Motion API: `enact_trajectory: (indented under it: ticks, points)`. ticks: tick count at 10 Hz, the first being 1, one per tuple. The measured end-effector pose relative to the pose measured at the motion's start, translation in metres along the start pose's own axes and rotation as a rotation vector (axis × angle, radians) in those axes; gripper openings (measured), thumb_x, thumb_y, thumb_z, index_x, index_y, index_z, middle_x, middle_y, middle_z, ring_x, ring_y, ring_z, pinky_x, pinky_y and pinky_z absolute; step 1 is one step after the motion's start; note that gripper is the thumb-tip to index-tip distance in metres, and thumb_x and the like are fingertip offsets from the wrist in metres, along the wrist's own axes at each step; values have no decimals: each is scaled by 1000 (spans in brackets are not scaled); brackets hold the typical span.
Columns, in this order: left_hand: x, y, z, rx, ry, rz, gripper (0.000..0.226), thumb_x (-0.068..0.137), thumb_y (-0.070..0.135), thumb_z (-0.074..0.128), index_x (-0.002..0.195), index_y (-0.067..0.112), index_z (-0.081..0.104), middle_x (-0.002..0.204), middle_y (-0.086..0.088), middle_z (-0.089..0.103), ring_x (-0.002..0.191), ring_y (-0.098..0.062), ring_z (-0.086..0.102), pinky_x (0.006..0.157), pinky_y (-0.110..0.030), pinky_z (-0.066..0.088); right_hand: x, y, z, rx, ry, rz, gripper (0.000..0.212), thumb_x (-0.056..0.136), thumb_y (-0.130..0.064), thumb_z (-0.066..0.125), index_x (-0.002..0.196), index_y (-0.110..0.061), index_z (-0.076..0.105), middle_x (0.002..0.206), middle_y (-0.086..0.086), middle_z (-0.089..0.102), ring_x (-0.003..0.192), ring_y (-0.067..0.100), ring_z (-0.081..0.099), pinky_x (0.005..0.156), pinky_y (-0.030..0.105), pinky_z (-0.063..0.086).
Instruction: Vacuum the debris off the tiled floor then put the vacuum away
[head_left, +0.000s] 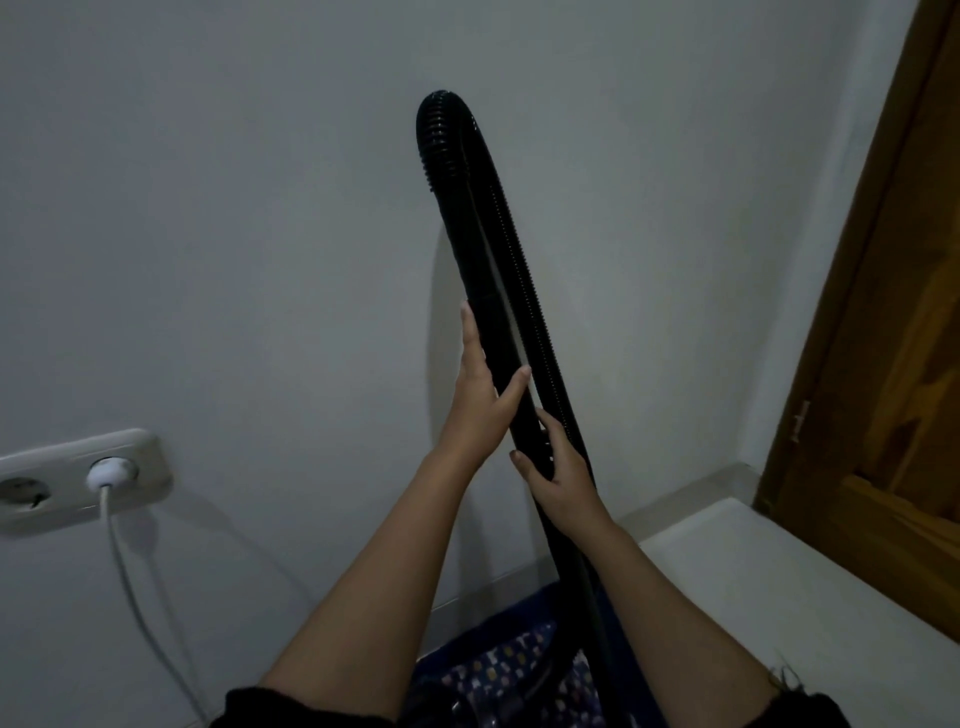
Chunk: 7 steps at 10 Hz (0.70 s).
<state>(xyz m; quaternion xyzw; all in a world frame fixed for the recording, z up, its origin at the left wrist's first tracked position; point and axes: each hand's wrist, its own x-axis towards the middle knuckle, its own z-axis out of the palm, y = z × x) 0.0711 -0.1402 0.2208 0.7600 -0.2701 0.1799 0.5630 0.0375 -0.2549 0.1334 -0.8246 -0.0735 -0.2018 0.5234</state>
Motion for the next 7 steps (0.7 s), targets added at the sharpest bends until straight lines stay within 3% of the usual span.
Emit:
enact_trajectory:
  ticks: [2, 4, 5, 6, 7]
  points:
    - [-2, 8, -3, 13, -23, -36, 92, 94, 17, 56, 148, 30, -18, 160, -3, 7, 145, -18, 19, 119, -44, 24, 0, -5, 0, -16, -22, 36, 55, 96, -24, 53, 146, -21, 30, 129, -13, 46, 118, -1, 45, 92, 4, 33]
    - [-1, 7, -7, 80, -23, -12, 90, 95, 20, 55, 149, 27, -17, 160, -4, 10, 146, -17, 19, 119, -36, 21, -2, -13, -5, -43, -70, 54, 56, 97, -25, 51, 147, -22, 27, 128, -16, 43, 117, -3, 44, 98, 15, 36]
    - [-3, 7, -10, 176, -5, 13, 81, 97, 25, 50, 150, 21, -12, 160, 0, 7, 145, -11, 14, 116, -24, 14, -4, -16, -11, -108, -124, 61, 60, 98, -30, 47, 150, -20, 20, 142, -11, 36, 127, -1, 33, 103, 15, 25]
    - [-6, 12, -13, 234, -2, 3, 76, 99, 29, 46, 151, 18, -8, 160, -1, 7, 146, -11, 10, 115, -22, 10, -7, -17, -16, -150, -147, 94, 62, 98, -34, 45, 151, -19, 16, 155, -3, 26, 137, 4, 28, 108, 18, 22]
    - [-20, 3, -17, 348, -52, -54, 72, 100, 40, 39, 152, 14, -4, 162, -1, -3, 148, -12, -1, 121, -31, 4, -18, -11, -26, -203, -189, 161, 68, 98, -41, 43, 153, -20, 9, 158, -1, 19, 143, 12, 24, 114, 25, 20]
